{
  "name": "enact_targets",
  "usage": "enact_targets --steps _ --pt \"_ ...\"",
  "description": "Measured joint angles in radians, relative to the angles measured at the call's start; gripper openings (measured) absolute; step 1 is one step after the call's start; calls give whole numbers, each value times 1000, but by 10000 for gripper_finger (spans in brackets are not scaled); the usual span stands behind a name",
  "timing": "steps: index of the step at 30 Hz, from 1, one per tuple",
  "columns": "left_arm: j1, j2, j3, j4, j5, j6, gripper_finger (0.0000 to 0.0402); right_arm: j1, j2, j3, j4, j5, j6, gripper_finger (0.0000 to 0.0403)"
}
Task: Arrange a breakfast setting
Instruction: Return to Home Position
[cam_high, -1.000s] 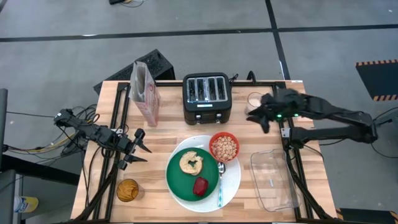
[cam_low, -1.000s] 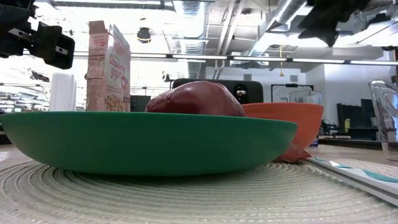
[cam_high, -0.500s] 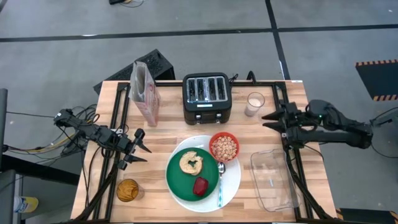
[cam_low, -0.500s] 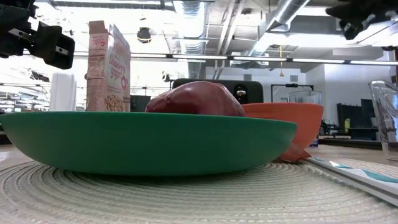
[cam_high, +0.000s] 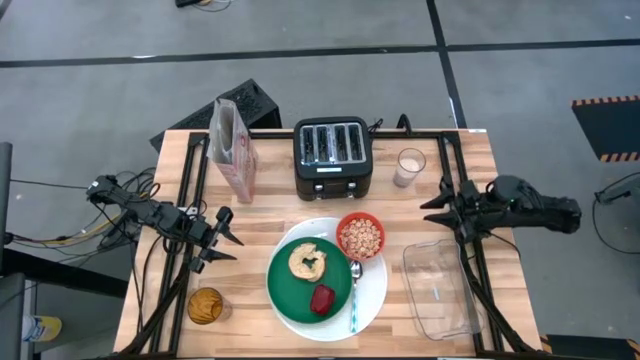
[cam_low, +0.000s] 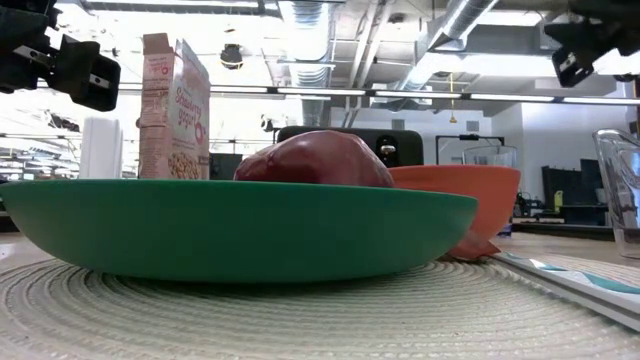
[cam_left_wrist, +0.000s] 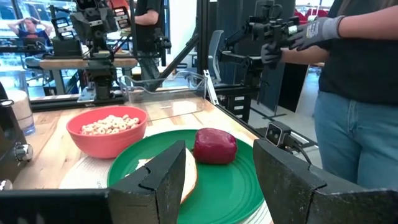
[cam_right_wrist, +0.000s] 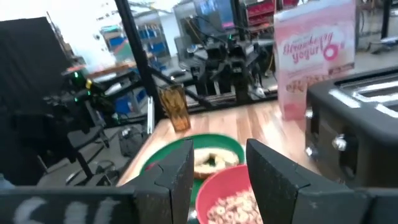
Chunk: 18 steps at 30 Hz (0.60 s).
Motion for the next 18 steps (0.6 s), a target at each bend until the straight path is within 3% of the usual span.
enact_targets --steps 18 --pt "0 0 0 0 0 0 176 35 -1 -275 391 0 102 168"
